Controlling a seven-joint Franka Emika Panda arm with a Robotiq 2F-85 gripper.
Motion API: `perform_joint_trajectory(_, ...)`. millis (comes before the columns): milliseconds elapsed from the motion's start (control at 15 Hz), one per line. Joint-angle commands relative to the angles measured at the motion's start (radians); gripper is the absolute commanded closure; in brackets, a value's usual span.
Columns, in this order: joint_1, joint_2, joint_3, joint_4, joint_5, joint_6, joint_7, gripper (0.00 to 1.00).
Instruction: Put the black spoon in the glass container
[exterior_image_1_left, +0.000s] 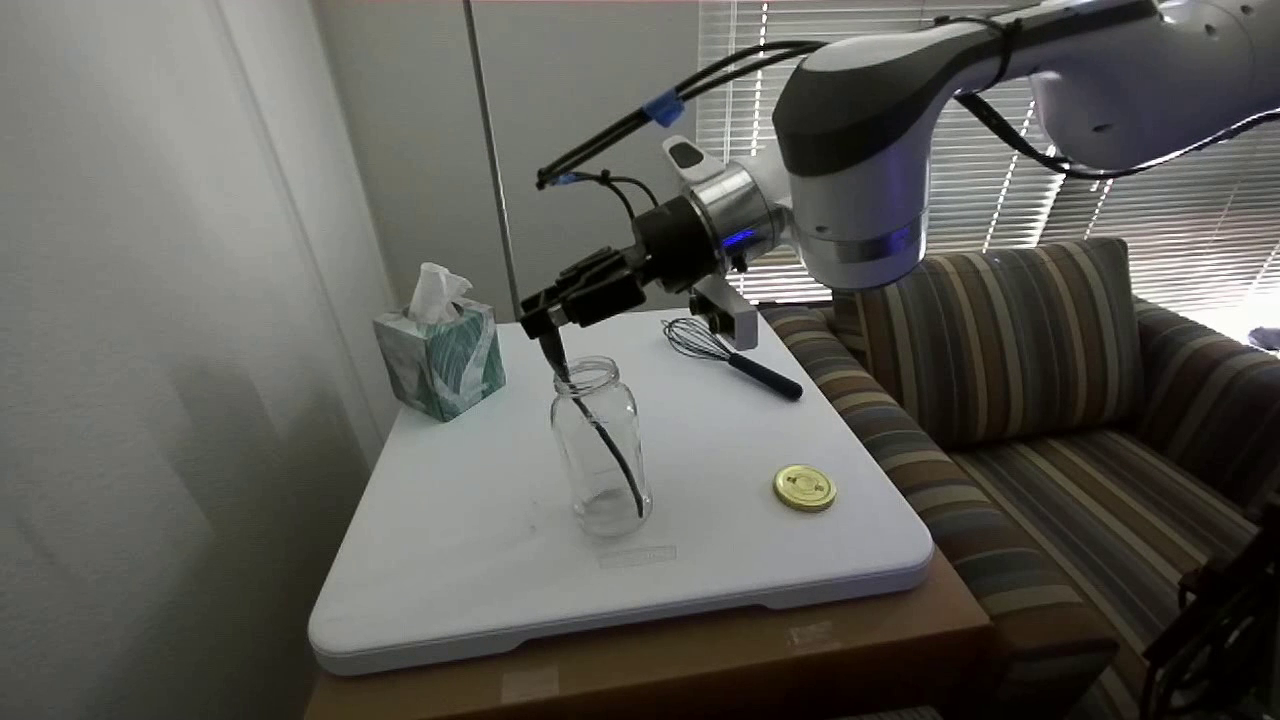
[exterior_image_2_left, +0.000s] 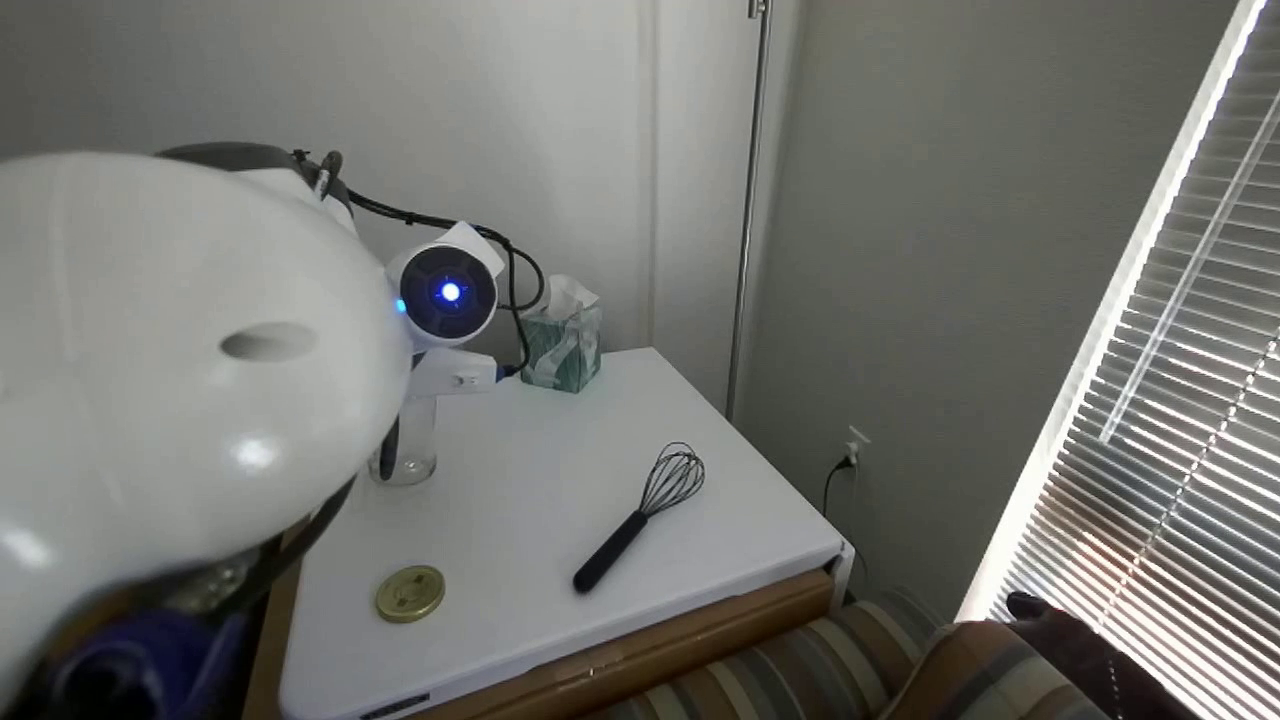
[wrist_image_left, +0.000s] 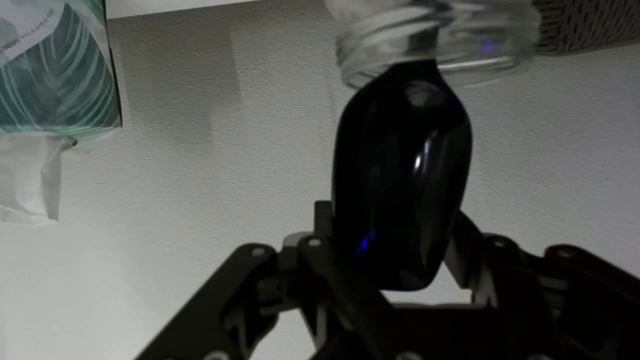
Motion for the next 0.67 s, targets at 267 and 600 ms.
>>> perform_joint_trajectory(267,-0.023,-0.057,-0.011,-0.081,-0.076,0.051,0.089,0.08)
perform_joint_trajectory(600,-0.036,-0.100,-0.012,-0.120,-0.114,0.064,0.144,0.00)
